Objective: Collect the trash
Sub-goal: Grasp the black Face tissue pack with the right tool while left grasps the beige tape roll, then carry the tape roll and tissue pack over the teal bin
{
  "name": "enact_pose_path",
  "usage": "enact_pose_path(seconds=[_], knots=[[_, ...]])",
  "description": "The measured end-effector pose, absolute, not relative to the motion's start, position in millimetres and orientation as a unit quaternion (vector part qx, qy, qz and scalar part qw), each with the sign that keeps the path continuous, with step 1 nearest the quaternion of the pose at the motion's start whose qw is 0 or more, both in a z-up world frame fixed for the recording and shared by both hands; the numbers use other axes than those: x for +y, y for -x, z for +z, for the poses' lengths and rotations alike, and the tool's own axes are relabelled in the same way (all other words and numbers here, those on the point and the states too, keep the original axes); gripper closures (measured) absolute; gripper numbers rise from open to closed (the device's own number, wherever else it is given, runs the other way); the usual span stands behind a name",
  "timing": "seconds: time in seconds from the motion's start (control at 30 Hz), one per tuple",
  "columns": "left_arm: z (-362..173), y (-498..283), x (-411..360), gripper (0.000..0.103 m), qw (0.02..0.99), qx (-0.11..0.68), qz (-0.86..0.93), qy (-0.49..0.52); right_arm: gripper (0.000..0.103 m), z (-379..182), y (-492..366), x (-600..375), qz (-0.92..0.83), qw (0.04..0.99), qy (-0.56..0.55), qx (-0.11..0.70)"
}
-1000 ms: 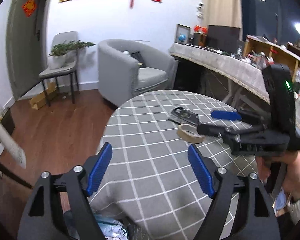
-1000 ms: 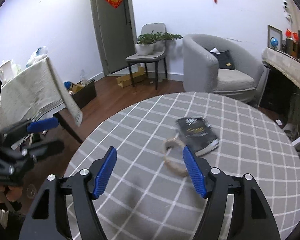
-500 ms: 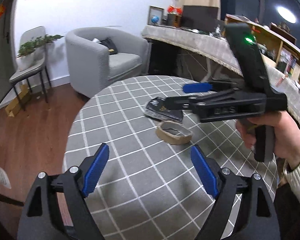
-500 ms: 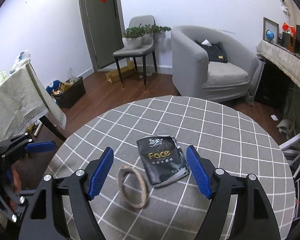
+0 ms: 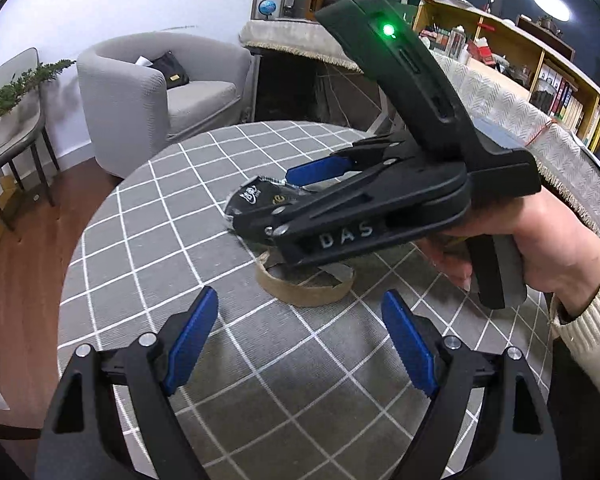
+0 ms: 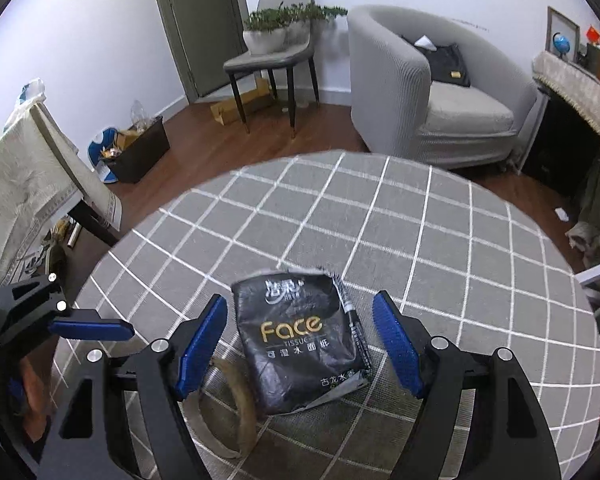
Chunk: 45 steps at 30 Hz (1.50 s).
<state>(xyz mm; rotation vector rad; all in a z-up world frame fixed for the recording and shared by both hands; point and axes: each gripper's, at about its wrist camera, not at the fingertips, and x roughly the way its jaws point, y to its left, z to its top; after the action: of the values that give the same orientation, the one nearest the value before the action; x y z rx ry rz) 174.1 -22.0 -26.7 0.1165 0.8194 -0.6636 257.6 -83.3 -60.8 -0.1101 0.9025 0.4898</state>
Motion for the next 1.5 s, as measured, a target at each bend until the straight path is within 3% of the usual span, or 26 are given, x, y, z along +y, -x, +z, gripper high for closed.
enact_pose_path(seconds=[0.1, 0.17, 0.27, 0.67, 0.93, 1.1, 1.5], knots=[[-27, -177, -27, 0.017, 0.861, 0.396, -0.313, -0.061, 0.028, -65, -259, -84, 0.224, 0.872, 0.057, 0.431], [-27, -179, -31, 0.017, 0.861, 0.399, -0.31, -0.063, 0.042, -66, -260, -86, 0.221, 0.874, 0.05, 0.43], [-25, -179, -37, 0.017, 0.863, 0.394, -0.308, -0.077, 0.048, -66, -260, -88, 0.218, 0.875, 0.051, 0.43], [-33, -190, -57, 0.019, 0.861, 0.404, -0.29, -0.106, 0.049, -62, -260, -118, 0.209, 0.882, 0.015, 0.422], [-36, -201, -60, 0.027, 0.861, 0.416, -0.268, -0.118, 0.049, -61, -262, -135, 0.204, 0.883, 0.0, 0.422], [-36, -202, -64, 0.038, 0.86, 0.417, -0.268, -0.121, 0.049, -59, -256, -142, 0.203, 0.885, -0.009, 0.42], [-29, -185, -58, 0.039, 0.876, 0.4, -0.255, -0.087, 0.049, -57, -244, -145, 0.193, 0.889, -0.022, 0.415]])
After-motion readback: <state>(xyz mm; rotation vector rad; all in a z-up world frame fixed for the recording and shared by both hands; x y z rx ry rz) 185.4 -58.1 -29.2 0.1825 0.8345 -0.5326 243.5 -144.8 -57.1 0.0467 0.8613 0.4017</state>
